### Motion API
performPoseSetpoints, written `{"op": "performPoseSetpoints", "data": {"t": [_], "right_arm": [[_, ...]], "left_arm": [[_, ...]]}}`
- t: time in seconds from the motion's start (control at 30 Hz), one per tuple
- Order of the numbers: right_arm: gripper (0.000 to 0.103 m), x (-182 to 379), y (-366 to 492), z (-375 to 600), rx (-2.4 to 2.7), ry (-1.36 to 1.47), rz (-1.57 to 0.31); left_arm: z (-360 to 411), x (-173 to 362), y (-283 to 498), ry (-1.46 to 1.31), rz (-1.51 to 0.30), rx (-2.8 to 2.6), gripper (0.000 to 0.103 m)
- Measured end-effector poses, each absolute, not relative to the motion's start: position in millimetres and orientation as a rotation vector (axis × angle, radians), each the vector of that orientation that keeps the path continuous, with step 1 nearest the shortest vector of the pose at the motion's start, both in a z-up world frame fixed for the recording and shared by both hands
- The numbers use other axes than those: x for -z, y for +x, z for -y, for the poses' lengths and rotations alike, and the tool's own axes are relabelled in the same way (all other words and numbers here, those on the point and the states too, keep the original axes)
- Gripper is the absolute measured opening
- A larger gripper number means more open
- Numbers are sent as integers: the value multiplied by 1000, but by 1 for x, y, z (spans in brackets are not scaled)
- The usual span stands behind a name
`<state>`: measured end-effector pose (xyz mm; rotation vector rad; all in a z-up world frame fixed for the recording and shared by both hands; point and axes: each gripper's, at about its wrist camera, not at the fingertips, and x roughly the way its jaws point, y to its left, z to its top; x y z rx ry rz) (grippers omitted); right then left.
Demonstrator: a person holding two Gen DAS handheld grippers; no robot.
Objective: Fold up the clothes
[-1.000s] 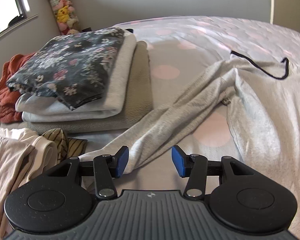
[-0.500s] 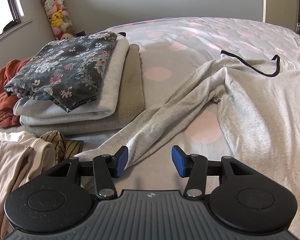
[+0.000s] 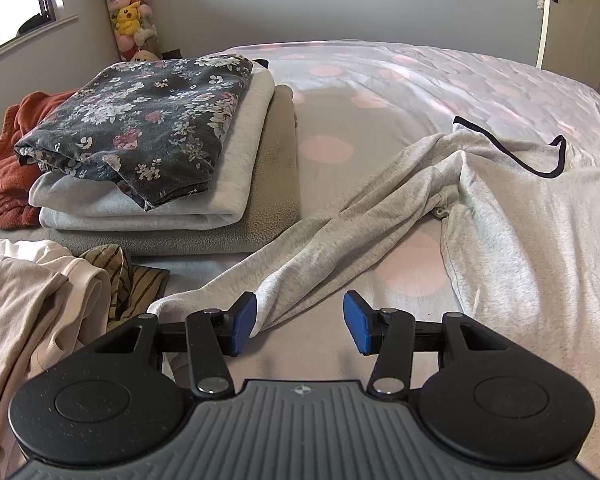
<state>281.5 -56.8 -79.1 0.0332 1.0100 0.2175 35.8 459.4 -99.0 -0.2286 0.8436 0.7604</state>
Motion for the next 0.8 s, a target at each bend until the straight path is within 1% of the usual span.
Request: {"op": "performPoseSetpoints", "data": {"t": [0.17, 0.37, 0.4, 0.43, 0.5, 0.53, 0.6, 0.67, 0.7, 0.8], "right_arm": [[15, 71, 267, 83, -163, 107, -968], [20, 102, 254, 116, -73, 134, -1018], [25, 108, 254, 120, -61, 146, -1022], [32, 115, 254, 123, -49, 157, -1026], [39, 126, 255, 128, -35, 183, -1029], [39, 132, 256, 130, -32, 197, -1030], [36, 140, 257, 130, -32, 221, -1036], [15, 142, 254, 128, -26, 235, -1027], [8, 139, 251, 128, -33, 243, -1025], [7, 117, 242, 132, -26, 244, -995]], "left_arm": [[-458, 98, 36, -238, -839, -746, 46], [-456, 97, 37, -230, -838, -743, 46], [-455, 97, 37, -229, -839, -744, 46], [-455, 97, 37, -227, -843, -747, 46], [-456, 98, 37, -227, -849, -753, 46], [-456, 99, 38, -228, -852, -756, 46], [-457, 100, 39, -227, -859, -761, 46], [-458, 101, 41, -226, -866, -762, 46], [-458, 101, 42, -225, -868, -761, 46], [-456, 101, 42, -219, -869, -755, 46]]}}
